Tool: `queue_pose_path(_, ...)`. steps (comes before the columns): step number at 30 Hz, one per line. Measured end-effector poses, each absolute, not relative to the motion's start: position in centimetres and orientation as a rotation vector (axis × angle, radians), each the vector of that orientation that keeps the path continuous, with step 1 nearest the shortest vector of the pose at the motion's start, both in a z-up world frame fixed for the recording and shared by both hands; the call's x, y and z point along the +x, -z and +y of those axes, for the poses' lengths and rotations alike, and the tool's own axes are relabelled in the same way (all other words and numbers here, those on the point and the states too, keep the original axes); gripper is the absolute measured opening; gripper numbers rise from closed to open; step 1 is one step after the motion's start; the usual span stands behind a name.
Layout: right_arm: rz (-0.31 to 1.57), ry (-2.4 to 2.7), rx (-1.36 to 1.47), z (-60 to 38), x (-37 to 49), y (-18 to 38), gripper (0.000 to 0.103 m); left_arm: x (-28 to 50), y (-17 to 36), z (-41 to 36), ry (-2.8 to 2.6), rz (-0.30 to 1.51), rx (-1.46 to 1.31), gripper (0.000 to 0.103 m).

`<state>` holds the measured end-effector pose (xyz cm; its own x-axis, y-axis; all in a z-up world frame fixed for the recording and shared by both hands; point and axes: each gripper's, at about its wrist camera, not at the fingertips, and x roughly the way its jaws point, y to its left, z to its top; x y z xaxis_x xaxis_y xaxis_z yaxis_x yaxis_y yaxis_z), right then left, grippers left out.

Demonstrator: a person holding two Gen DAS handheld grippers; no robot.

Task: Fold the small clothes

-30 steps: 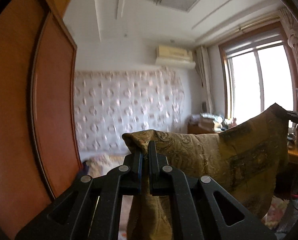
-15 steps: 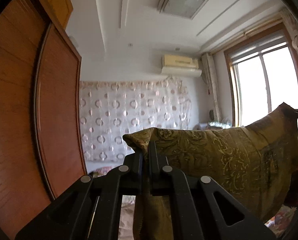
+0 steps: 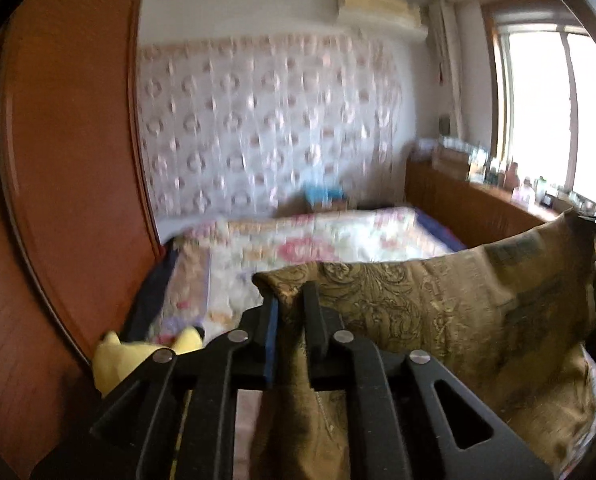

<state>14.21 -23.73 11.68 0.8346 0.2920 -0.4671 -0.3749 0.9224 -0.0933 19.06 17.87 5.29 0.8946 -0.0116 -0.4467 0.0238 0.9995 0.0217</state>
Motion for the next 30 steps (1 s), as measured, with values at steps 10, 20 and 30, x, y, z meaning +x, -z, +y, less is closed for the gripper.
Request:
queue_pose_path(10, 0.643, -0.283, -0.183, -20.1, 15.4, -10.0, 0.058, 16.8, 0.9, 18.1, 0.005, 0.604, 0.024, 0.063)
queue_pose_path(20, 0.779, -0.313, -0.124, -23.3, 16.2, -3.9, 0.058, 13.7, 4.3, 17.3, 0.026, 0.644, 0.050, 0.071)
queue_pose_path(30, 0.864, -0.307, -0.092, -23.0, 18.2, -2.0, 0.053, 12.4, 7.8, 18.1, 0.003, 0.710, 0.001, 0.071)
